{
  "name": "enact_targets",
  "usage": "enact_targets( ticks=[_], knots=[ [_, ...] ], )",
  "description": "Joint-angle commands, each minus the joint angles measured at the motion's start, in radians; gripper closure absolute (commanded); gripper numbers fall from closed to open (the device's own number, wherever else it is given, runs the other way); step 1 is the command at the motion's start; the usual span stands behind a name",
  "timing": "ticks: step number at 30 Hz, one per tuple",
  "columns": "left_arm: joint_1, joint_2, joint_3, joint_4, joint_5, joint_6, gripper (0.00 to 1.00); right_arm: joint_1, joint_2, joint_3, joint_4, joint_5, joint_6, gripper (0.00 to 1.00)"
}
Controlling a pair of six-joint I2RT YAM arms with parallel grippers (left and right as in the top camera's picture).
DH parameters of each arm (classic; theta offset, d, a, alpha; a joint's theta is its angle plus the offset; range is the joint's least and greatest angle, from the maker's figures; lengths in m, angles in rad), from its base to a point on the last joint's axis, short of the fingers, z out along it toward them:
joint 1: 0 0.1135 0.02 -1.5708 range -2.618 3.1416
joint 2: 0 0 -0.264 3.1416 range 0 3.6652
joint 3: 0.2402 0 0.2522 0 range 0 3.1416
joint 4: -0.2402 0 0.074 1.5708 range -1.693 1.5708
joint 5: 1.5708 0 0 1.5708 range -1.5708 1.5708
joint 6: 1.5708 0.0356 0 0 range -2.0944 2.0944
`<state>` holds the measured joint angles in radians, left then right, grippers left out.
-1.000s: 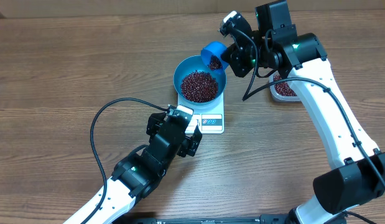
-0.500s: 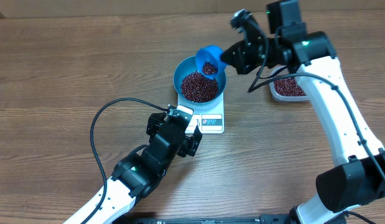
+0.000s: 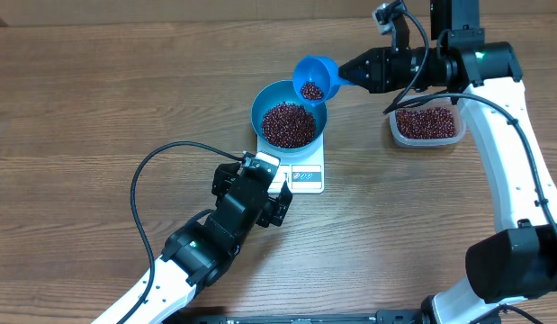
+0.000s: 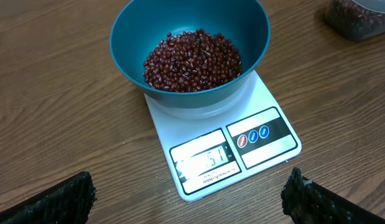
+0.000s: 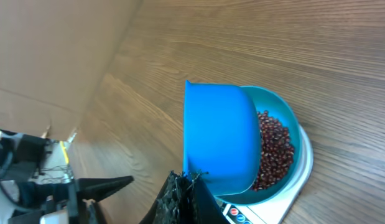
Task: Scoop item into bowl and weigh 150g on scale
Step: 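Carry the blue scoop right over the clear bean tub, right gripper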
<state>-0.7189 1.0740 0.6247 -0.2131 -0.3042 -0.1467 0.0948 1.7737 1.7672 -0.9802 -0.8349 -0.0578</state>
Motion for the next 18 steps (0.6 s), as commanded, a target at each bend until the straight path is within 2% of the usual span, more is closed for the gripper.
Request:
enact_targets(
  ticks=[1,18],
  knots=[
    [0.006,0.006,-0.008,0.000,-0.017,0.019,0.01,-0.023,-0.036,0.033,0.006,-0.054,0.010,0.96],
    [0.006,0.006,-0.008,0.001,-0.017,0.019,0.00,-0.197,-0.036,0.033,-0.023,-0.031,0.010,0.96]
  ],
)
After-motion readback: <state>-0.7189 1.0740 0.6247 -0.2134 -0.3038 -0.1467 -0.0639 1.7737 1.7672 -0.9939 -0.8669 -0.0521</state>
